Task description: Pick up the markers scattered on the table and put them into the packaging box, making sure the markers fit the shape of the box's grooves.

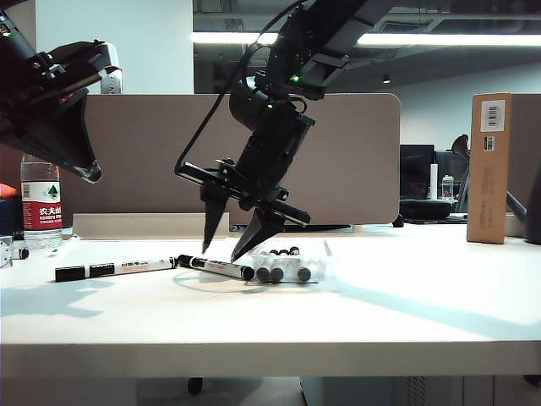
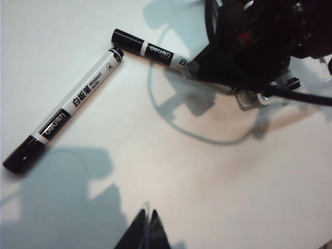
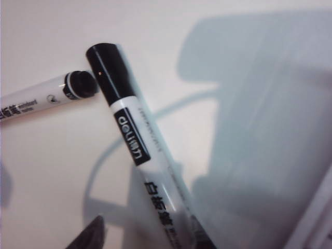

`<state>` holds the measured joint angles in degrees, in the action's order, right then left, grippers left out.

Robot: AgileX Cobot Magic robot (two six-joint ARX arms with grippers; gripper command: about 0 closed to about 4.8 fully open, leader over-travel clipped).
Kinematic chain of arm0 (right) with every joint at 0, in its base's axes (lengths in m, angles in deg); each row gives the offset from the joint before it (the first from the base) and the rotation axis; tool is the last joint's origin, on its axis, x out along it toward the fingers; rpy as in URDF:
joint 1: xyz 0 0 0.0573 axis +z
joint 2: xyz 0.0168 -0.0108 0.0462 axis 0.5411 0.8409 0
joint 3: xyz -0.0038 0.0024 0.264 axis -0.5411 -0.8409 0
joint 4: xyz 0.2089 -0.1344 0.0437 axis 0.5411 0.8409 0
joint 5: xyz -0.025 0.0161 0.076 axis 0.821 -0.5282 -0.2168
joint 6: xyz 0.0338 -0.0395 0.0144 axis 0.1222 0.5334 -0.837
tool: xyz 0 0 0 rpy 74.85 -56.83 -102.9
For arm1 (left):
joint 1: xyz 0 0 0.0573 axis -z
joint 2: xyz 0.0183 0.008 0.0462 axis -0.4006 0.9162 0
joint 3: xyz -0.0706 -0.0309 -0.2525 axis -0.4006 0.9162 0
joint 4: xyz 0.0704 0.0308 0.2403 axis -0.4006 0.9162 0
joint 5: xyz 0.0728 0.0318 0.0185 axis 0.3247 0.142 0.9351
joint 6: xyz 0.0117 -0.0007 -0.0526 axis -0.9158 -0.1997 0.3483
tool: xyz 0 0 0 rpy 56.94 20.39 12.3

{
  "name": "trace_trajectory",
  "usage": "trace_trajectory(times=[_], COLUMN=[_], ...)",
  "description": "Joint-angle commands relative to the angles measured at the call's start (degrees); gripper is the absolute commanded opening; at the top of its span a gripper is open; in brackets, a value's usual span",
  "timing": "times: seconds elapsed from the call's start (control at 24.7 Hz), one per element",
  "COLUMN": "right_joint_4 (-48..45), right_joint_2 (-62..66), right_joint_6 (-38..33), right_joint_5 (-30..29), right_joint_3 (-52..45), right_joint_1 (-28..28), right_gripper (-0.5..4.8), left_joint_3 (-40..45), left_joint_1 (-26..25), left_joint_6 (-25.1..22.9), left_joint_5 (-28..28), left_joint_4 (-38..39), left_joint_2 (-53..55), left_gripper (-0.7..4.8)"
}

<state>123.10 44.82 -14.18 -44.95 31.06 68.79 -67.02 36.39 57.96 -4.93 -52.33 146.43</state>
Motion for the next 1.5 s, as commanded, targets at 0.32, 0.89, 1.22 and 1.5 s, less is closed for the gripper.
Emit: trace_trajectory(times=[0.32, 0.89, 1.22, 1.5], right_joint_4=[-0.1, 2.4, 2.0, 6.2], right_joint_2=[0.8, 0.9, 0.9, 0.9], right_joint_6=[1.7, 4.7, 6.2, 6.1], right_joint_5=[2.0, 6.9, 8.0, 10.7], right_joint_3=[0.4, 0.4, 0.4, 7.7], right_joint_1=[1.3, 2.8, 3.9, 3.0], right_gripper=[2.12, 1.01, -0.03, -0.03], left_joint_3=[-0.3, -0.3, -0.3, -0.3], left_joint_1=[0.1, 0.1, 0.1, 0.1], left_joint_6=[0.0, 0.0, 0.0, 0.0], left_joint_5=[-1.2, -1.2, -1.2, -1.2], left_joint_4=[-1.4, -1.3, -1.3, -1.3], left_joint_2=[-0.2, -0.2, -0.2, -0.2], left_gripper=[-0.01, -0.01, -0.01, -0.01])
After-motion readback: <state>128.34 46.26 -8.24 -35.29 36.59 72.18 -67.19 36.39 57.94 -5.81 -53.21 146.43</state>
